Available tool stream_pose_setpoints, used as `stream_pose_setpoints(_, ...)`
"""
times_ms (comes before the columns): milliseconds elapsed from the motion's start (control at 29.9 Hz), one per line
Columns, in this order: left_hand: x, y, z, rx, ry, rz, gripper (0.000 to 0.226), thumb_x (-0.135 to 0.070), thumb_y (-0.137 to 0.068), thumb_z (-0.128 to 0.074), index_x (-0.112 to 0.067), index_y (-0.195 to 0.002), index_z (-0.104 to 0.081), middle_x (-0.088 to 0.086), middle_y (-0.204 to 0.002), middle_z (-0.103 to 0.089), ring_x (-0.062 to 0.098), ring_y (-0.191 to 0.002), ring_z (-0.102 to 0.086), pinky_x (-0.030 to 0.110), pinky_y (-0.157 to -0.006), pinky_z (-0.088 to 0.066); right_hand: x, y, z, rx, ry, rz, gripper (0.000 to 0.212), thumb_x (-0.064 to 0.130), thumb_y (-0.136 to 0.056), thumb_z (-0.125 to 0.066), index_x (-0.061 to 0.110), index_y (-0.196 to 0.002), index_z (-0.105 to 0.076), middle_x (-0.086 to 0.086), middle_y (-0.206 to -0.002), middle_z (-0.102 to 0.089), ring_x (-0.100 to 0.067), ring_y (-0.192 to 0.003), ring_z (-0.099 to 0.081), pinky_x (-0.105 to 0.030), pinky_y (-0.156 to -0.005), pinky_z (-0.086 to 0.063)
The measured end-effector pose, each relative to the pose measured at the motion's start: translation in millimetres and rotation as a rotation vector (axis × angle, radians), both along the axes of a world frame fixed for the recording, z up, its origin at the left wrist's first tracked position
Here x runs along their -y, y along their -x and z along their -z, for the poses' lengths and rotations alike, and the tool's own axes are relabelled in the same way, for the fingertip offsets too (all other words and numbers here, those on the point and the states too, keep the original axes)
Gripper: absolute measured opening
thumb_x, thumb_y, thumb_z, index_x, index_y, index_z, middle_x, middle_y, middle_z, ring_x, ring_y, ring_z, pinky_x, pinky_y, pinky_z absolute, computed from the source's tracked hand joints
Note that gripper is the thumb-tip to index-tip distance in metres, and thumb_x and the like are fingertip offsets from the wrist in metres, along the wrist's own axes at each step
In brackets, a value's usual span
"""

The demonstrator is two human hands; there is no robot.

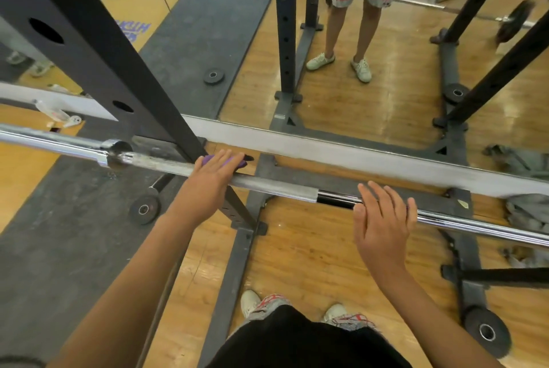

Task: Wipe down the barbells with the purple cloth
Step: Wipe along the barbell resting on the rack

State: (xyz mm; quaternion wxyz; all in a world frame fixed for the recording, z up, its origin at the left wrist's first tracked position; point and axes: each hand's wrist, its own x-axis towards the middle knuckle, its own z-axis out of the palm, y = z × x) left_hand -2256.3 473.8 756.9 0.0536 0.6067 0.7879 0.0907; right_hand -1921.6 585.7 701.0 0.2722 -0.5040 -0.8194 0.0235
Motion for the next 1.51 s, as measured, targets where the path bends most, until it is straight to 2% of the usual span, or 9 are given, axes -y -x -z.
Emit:
stream_pose_setpoints(134,-2.8,1.4,2.2,-0.030,-0.095,-0.048,0.058,0.004,-0.095,-0.046,-0.017,-0.149,-0.043,0.009,-0.147,-0.049,0.028,-0.139,-0.041,0.045,-0.112,-0.022,0.7,2.2,1.2,0.007,-0.026,0.016,0.043,0.033,-0.105,-0.037,0.015,-0.132,-0.064,-0.004,-0.138,-0.061,-0.028,-0.131,-0.050,-0.050,-0.120,-0.015)
stream_pose_setpoints(301,-4.9,-20.4,19.4,-0.008,-0.104,0.042,0.067,0.004,-0.095,-0.047,-0.022,-0.156,-0.034,0.009,-0.159,-0.038,0.025,-0.150,-0.029,0.052,-0.121,-0.019,1.0,2.0,0.4,0.010,-0.029,0.020,0.042,0.032,-0.105,-0.037,0.014,-0.133,-0.063,-0.005,-0.138,-0.061,-0.028,-0.131,-0.050,-0.050,-0.120,-0.014)
stream_pose_setpoints(569,12.8,10.3,15.4,-0.069,-0.186,-0.122,0.059,0.009,-0.088,-0.055,-0.018,-0.140,-0.048,0.017,-0.142,-0.052,0.035,-0.138,-0.042,0.055,-0.114,-0.025,1.1,2.3,0.7,0.000,-0.019,0.019,0.044,0.033,-0.106,-0.034,0.014,-0.132,-0.064,-0.006,-0.135,-0.062,-0.029,-0.129,-0.052,-0.052,-0.120,-0.017)
stream_pose_setpoints(769,20.0,-14.8,40.6,0.010,-0.258,-0.059,0.073,0.010,-0.094,-0.049,-0.022,-0.157,-0.030,0.014,-0.163,-0.031,0.027,-0.154,-0.018,0.056,-0.123,-0.017,2.2,2.5,-1.1,0.018,0.007,0.022,0.045,0.032,-0.106,-0.032,0.014,-0.133,-0.063,-0.006,-0.139,-0.060,-0.029,-0.134,-0.048,-0.055,-0.120,-0.017)
stream_pose_setpoints(903,30.8,-20.5,60.8,0.135,-0.448,-0.311,0.080,0.020,-0.089,-0.045,-0.016,-0.159,-0.024,0.015,-0.166,-0.018,0.025,-0.156,-0.004,0.054,-0.125,-0.008,6.1,5.3,-9.7,0.063,0.081,0.001,0.048,0.037,-0.107,-0.028,0.016,-0.139,-0.057,-0.005,-0.148,-0.052,-0.027,-0.145,-0.037,-0.055,-0.124,-0.003)
stream_pose_setpoints(1037,5.0,-61.6,65.4,0.459,-0.724,-0.568,0.065,0.013,-0.099,-0.033,-0.006,-0.159,-0.020,0.017,-0.167,-0.010,0.027,-0.156,0.005,0.048,-0.127,-0.004,16.7,22.1,-17.3,0.169,0.099,-0.199,0.048,0.038,-0.108,-0.028,0.020,-0.148,-0.048,-0.002,-0.157,-0.042,-0.021,-0.152,-0.026,-0.049,-0.125,0.004)
stream_pose_setpoints(1137,-26.3,-73.6,48.0,0.686,-0.904,-0.815,0.054,-0.006,-0.108,-0.030,-0.010,-0.160,-0.019,0.003,-0.168,-0.006,0.021,-0.156,0.005,0.044,-0.127,-0.007,21.2,44.8,-18.5,0.268,0.090,-0.411,0.049,0.031,-0.107,-0.037,0.023,-0.155,-0.037,0.002,-0.164,-0.030,-0.017,-0.154,-0.018,-0.048,-0.126,0.000)
stream_pose_setpoints(1238,-33.2,-71.7,44.2,0.727,-0.920,-0.882,0.054,-0.010,-0.109,-0.033,-0.016,-0.161,-0.020,0.004,-0.169,-0.007,0.018,-0.156,0.005,0.044,-0.127,-0.009,16.6,73.7,-22.1,0.361,0.060,-0.669,0.056,0.024,-0.104,-0.043,0.021,-0.158,-0.031,0.001,-0.167,-0.021,-0.018,-0.155,-0.014,-0.055,-0.123,-0.015)
stream_pose_setpoints(1505,-8.8,-62.4,62.5,0.724,-0.989,-0.895,0.054,-0.006,-0.108,-0.034,-0.010,-0.160,-0.018,0.004,-0.169,-0.009,0.017,-0.156,-0.001,0.029,-0.126,-0.009,-14.6,164.2,-36.5,0.483,0.043,-1.031,0.054,0.024,-0.106,-0.027,0.011,-0.158,-0.018,-0.003,-0.165,-0.022,-0.017,-0.155,-0.013,-0.047,-0.120,-0.033)
